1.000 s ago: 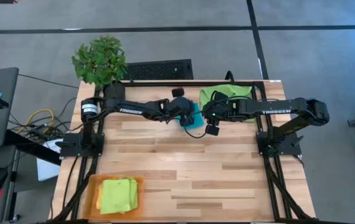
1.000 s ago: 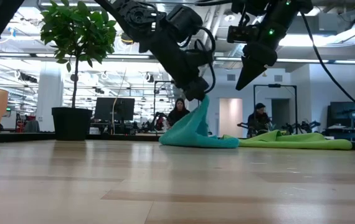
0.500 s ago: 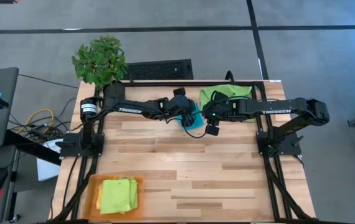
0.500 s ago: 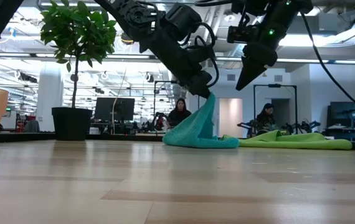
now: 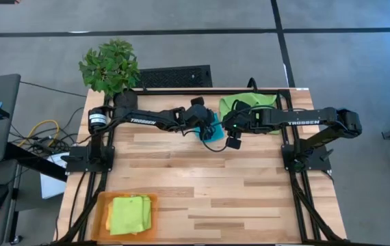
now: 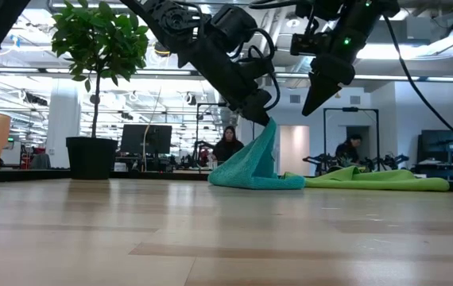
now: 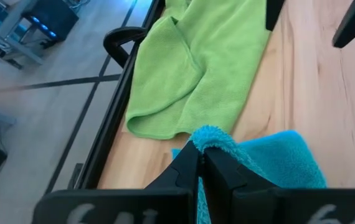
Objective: Fold microfiber towels
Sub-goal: Fold the blue towel
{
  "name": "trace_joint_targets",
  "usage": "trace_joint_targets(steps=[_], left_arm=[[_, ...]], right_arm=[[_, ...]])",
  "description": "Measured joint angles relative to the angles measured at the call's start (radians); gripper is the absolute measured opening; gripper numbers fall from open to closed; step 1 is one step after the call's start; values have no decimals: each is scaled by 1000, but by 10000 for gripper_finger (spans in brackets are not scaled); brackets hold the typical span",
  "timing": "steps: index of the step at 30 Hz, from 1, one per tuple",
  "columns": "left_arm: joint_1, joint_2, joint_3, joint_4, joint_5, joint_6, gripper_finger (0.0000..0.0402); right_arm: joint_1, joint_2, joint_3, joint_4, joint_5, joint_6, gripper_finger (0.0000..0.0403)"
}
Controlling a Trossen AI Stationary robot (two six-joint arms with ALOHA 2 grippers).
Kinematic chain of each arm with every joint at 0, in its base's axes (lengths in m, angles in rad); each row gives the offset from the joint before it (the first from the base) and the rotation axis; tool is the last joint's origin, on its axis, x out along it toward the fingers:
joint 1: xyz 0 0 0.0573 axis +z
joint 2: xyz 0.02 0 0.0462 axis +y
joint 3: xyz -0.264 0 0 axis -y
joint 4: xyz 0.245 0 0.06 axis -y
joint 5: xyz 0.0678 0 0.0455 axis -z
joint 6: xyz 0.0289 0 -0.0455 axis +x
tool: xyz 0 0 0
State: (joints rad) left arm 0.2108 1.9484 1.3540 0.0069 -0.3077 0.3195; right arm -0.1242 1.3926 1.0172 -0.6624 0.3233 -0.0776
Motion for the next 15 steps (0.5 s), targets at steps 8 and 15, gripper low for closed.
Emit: trace_joint_targets(steps=[8,15], left_arm=[[1,0,0,-1,9,-2,37],[1,0,0,-1,12,-3,116]], right_arm=[[0,0,0,0,0,0,161],[0,0,0,0,0,0,161]])
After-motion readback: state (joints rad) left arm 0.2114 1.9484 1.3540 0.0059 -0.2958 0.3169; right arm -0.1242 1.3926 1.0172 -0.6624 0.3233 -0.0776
